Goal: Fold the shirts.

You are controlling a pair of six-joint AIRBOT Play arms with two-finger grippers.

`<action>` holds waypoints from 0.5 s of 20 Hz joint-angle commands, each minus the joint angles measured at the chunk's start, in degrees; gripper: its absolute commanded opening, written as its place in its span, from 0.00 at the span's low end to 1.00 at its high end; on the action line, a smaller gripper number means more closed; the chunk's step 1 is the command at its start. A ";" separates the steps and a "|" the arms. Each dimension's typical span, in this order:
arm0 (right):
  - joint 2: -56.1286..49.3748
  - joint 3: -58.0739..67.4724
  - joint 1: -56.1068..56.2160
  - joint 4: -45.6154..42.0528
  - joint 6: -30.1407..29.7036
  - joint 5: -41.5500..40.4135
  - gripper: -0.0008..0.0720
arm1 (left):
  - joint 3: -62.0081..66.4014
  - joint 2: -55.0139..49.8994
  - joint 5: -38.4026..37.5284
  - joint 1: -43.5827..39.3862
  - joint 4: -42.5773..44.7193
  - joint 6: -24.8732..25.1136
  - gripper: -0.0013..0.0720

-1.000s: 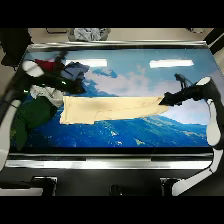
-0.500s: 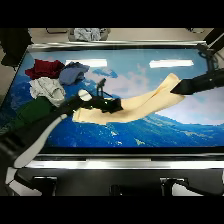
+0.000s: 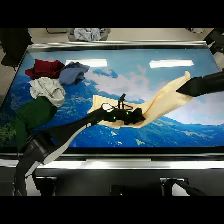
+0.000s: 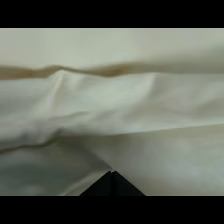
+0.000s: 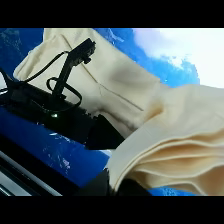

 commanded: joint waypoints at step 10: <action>-19.30 0.02 30.69 8.55 -0.79 -23.93 0.06 | 1.31 41.13 -21.35 29.90 52.06 -1.86 0.05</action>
